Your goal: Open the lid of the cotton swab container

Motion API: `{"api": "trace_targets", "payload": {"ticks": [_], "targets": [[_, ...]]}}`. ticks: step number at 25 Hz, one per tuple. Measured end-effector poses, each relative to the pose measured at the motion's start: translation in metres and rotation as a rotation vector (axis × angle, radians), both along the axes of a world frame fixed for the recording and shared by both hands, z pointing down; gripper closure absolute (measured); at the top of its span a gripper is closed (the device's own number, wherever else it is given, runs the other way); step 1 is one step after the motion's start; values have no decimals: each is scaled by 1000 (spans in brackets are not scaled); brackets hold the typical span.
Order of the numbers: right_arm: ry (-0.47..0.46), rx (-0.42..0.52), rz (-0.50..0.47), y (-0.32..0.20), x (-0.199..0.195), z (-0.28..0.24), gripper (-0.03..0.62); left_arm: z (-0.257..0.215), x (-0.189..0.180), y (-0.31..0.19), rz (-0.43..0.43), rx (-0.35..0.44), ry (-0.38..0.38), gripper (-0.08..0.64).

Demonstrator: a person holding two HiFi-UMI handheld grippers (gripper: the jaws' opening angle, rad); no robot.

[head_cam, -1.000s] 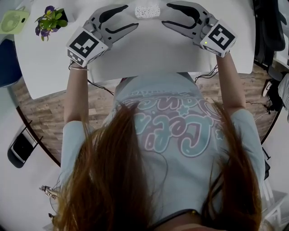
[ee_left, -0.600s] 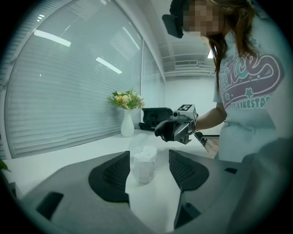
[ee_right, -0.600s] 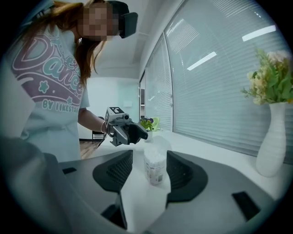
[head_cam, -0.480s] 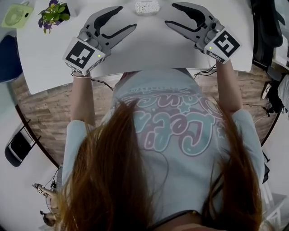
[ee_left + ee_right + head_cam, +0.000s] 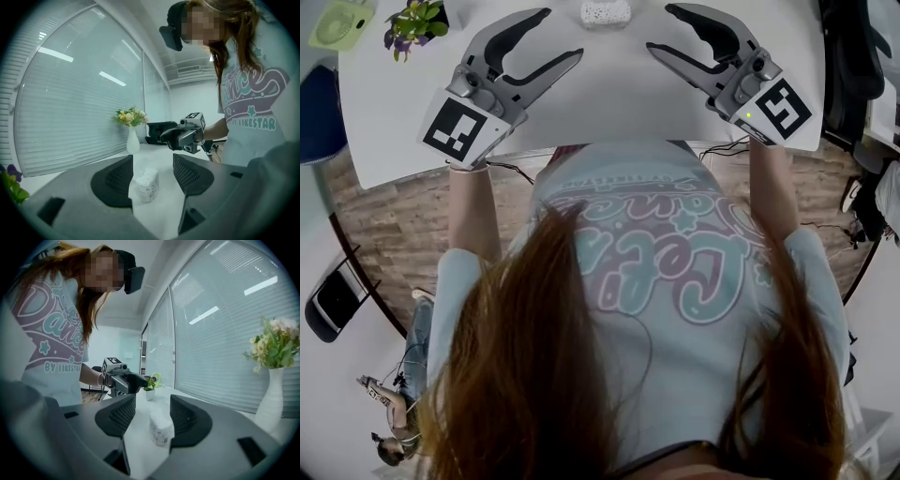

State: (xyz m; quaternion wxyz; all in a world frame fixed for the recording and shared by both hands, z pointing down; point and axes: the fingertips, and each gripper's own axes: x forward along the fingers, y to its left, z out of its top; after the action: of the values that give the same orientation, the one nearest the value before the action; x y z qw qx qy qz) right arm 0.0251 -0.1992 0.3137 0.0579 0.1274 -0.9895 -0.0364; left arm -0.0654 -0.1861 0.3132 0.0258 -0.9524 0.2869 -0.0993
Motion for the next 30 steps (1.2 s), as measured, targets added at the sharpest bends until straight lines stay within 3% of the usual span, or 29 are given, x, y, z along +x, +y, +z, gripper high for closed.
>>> {"api": "trace_targets", "payload": {"ticks": [10, 15, 18, 21, 25, 30], "targets": [[-77, 35, 17, 7, -12, -35, 373, -21, -11, 9, 12, 26, 24, 322], [-67, 42, 6, 15, -12, -31, 453, -21, -10, 15, 9, 17, 14, 337], [-76, 45, 11, 16, -9, -28, 453, -20, -5, 17, 18, 14, 36, 351], [-92, 52, 19, 15, -10, -32, 479, -26, -4, 17, 15, 30, 54, 382], [-107, 57, 27, 15, -10, -36, 512, -31, -1, 19, 5, 70, 24, 449], [-118, 60, 24, 17, -15, -40, 537, -36, 2, 21, 12, 75, 34, 480]]}}
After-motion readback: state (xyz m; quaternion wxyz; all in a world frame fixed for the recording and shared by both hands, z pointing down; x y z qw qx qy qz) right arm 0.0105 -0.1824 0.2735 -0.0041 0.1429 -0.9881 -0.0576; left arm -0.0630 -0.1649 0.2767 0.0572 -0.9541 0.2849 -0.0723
